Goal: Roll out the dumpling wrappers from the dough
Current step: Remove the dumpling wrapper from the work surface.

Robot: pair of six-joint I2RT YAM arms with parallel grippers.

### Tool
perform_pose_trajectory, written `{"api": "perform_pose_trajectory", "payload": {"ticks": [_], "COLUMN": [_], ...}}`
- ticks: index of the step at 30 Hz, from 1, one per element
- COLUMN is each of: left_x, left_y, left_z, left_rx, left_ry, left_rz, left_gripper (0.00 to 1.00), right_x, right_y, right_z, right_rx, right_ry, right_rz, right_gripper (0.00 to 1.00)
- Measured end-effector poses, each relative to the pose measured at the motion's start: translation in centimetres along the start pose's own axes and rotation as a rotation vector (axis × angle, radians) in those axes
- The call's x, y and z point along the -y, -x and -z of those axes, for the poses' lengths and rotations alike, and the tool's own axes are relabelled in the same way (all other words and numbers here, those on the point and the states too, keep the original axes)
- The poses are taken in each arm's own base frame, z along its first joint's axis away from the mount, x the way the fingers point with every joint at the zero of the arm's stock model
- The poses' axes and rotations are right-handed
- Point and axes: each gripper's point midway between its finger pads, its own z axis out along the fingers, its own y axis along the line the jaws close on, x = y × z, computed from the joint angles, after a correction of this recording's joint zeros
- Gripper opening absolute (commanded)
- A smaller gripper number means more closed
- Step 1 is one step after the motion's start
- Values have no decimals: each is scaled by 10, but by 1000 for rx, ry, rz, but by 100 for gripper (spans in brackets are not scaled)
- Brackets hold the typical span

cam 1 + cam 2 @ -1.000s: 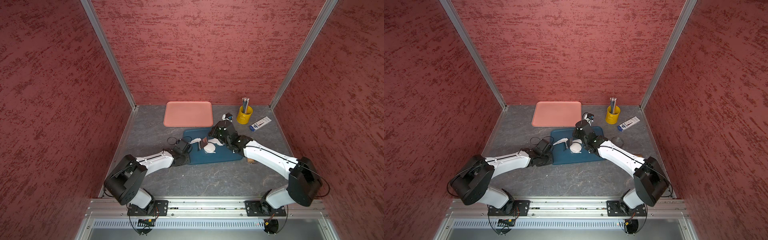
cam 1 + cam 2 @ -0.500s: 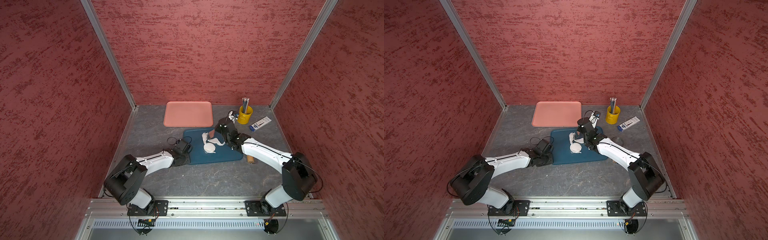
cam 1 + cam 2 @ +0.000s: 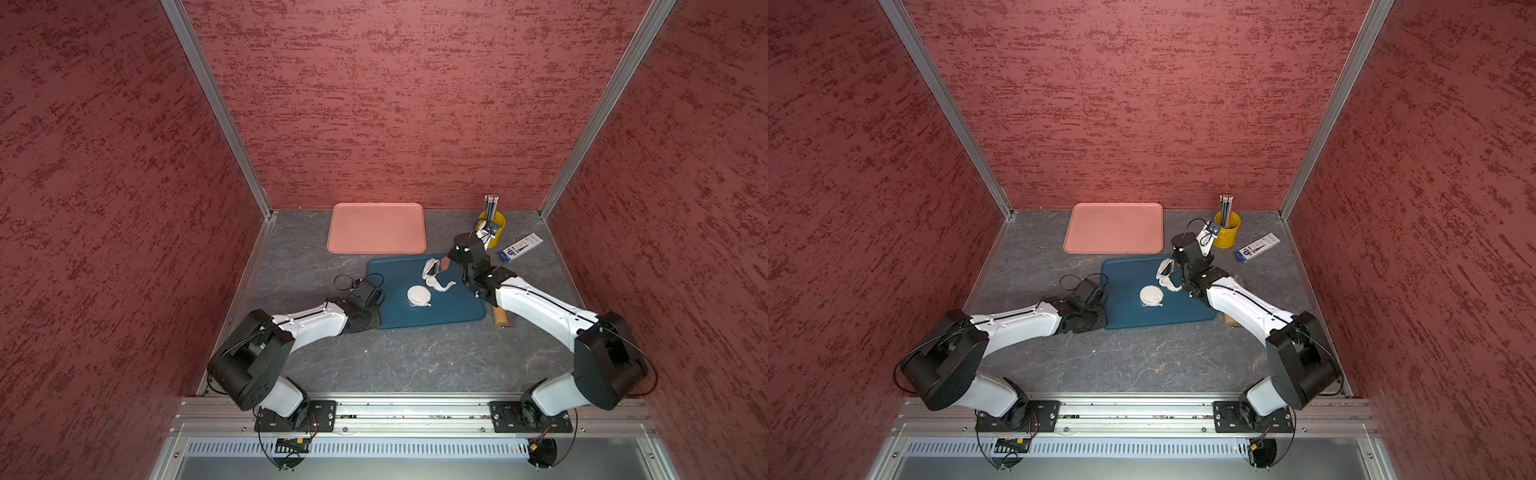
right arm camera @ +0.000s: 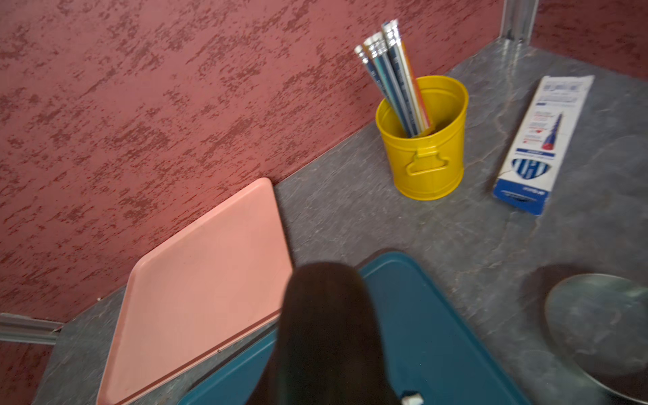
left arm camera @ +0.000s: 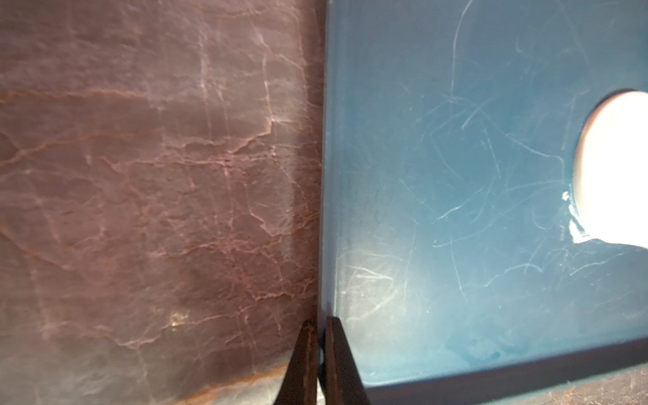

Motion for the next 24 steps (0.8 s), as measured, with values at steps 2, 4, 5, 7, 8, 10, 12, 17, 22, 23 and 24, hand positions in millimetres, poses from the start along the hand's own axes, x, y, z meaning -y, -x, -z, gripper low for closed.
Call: {"api": "perform_pose_trajectory", "payload": {"ticks": [2,4,5,7,8,10,12,17,22,23,24], "left_x": [0,0,0,0,0,0,0,0,0,0,-1], "left_y": [0,0,0,0,0,0,0,1,5,6,7], "left_z": [0,0,0,0,0,0,0,-1,-1,-1,-1], "left_rx": [1,1,2,2,2,2,2,8,28,31,34], "left_ry": [1,1,1,0,0,0,0,-4,0,1,3], "left_rz": [0,0,0,0,0,0,0,-5,-14,-15,-15], "left_gripper": [0,0,0,0,0,1,4,18,27,28,29], "right_x": [15,28,34,41,41,42,44,36,4,-1,-7], "right_y": [8,16,20,27,30,32,31,39,58,60,62], "right_z": [8,15,19,25,27,29,31,38,43,45,48], "right_rx": [15,27,34,42,44,36,16,-34,-45,-49,-52], "right_ry": [-29,-50,-61,-71,-66,-61,-58,6,124,146,168], "right_rz": [16,27,35,66,86,121,158,222,284,296,311], "right_gripper": [0,0,0,0,0,0,0,0,0,0,0]}}
